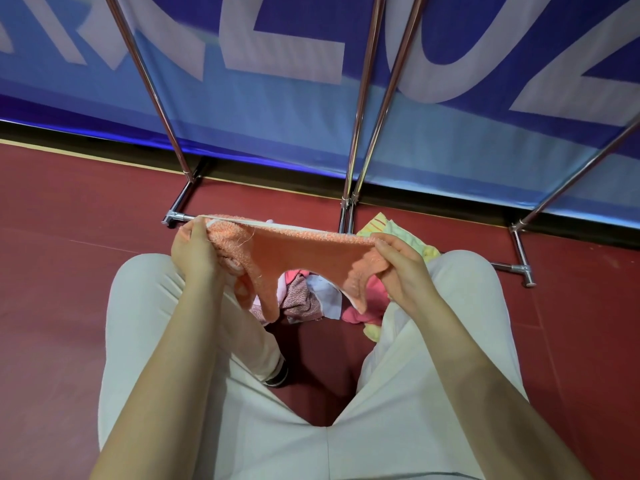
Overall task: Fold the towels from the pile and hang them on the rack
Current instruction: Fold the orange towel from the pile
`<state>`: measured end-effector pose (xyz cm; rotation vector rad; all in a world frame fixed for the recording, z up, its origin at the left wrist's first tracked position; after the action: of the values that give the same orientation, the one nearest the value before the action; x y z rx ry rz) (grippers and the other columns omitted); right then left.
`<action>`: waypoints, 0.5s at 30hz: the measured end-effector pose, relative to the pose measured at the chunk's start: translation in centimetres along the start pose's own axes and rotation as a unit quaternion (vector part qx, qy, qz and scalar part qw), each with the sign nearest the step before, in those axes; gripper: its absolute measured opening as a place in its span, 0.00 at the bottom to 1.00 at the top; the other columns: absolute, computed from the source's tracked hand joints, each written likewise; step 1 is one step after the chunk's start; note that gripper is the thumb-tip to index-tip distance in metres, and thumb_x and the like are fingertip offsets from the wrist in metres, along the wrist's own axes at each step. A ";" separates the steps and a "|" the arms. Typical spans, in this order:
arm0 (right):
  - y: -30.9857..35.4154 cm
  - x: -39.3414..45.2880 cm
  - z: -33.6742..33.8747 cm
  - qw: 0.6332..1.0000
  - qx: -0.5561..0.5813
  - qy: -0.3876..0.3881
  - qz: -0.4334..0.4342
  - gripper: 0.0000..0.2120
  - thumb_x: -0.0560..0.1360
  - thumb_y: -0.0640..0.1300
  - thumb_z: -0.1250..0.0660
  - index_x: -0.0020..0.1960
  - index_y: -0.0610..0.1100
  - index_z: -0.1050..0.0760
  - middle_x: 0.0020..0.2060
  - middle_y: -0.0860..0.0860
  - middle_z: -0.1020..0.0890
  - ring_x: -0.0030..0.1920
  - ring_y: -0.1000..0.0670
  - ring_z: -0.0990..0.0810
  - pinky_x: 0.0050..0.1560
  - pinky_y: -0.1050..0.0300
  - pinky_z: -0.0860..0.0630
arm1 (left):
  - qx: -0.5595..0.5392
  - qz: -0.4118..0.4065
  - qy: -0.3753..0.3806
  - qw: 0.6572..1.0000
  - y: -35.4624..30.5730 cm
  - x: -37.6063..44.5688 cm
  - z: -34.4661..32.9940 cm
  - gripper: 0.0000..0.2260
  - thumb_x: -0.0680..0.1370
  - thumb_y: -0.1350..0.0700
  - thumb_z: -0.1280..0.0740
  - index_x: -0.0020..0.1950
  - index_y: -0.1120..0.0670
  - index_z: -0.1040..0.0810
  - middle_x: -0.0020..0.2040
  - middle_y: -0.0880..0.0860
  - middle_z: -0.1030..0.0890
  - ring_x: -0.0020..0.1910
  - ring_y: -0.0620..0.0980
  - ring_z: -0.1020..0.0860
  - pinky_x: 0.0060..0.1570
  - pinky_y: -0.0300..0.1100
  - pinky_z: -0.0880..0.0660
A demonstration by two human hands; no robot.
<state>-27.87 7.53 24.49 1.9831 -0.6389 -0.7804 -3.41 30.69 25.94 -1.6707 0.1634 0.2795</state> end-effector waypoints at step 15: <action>-0.7 -0.3 -0.1 0.872 -0.480 -0.047 0.084 0.03 0.75 0.42 0.32 0.48 0.45 0.20 0.39 0.56 0.20 0.41 0.57 0.24 0.41 0.64 0.31 | 0.019 -0.032 0.011 0.999 -0.7 0.4 0.3 0.07 0.77 0.56 0.38 0.46 0.58 0.23 0.34 0.48 0.27 0.30 0.41 0.30 0.31 0.34 0.30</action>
<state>-27.96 8.13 24.02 0.9658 -0.3489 -0.8590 -2.84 31.14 26.41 -1.6391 0.1312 0.2081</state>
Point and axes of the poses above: each hand's wrist, its own x-axis towards the middle knuckle, its own z-axis out of the back of the hand, y = z × x, the point moved 7 cm from there along x, towards the middle knuckle
